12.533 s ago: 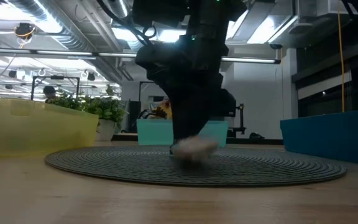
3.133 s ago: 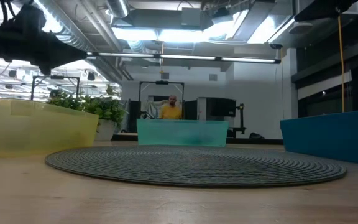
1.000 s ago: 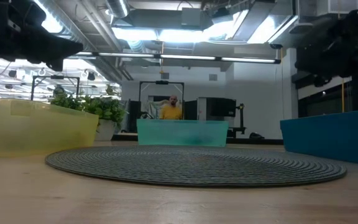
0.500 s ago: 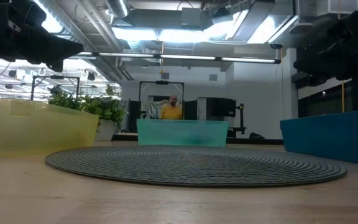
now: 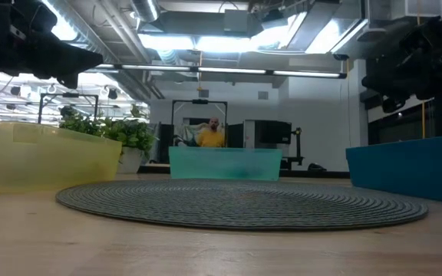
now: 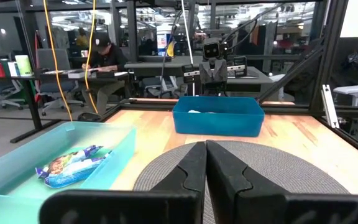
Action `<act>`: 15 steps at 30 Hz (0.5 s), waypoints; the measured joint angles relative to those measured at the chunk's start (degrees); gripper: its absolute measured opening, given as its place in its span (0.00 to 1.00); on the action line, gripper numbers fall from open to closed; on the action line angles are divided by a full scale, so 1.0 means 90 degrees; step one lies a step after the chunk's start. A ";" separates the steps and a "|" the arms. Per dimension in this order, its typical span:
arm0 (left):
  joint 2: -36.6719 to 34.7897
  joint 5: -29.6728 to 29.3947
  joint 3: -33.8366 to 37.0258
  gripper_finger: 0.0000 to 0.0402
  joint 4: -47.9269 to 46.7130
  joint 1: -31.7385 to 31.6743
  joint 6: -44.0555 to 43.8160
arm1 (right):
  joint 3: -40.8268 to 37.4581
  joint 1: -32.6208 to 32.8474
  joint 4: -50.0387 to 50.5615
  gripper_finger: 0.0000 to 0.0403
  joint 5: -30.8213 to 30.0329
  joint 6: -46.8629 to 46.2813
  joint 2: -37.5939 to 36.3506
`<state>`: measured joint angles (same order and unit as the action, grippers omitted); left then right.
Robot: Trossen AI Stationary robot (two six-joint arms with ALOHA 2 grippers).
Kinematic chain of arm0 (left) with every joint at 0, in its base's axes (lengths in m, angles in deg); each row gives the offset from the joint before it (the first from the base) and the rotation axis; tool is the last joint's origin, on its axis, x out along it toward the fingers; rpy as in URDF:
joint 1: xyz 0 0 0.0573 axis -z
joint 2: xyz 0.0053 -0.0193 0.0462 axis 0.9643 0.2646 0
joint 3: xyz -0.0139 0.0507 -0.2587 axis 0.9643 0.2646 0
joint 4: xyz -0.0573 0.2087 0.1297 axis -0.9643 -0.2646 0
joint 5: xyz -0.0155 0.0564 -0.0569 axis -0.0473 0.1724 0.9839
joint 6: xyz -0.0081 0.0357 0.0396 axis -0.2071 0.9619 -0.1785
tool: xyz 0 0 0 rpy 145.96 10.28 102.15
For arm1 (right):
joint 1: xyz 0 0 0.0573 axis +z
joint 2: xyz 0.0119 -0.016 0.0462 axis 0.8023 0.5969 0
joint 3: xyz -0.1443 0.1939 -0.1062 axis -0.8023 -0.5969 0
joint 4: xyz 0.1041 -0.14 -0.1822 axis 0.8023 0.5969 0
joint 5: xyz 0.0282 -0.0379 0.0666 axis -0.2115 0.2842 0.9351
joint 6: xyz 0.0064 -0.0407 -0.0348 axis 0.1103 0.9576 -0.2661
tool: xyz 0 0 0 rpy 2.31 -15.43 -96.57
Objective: Pick and place Granola Bars by type
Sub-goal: Return to Home Position
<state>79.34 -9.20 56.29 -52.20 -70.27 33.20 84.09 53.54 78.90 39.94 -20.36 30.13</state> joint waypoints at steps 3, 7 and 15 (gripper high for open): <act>0.0000 0.0000 0.0000 0.01 0.0000 0.0000 0.0000 | 0.0000 0.0000 -0.0001 0.06 0.0000 -0.0011 0.0000; 0.0000 0.0000 0.0000 0.01 0.0000 0.0000 0.0000 | 0.0000 0.0000 0.0000 0.06 0.0000 -0.0005 0.0000; 0.0000 0.0000 0.0000 0.01 0.0000 -0.0002 0.0000 | 0.0000 0.0000 -0.0002 0.06 0.0000 0.0006 0.0000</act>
<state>79.34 -9.20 56.29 -52.20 -70.29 33.20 84.09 53.54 78.88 39.94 -20.31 30.13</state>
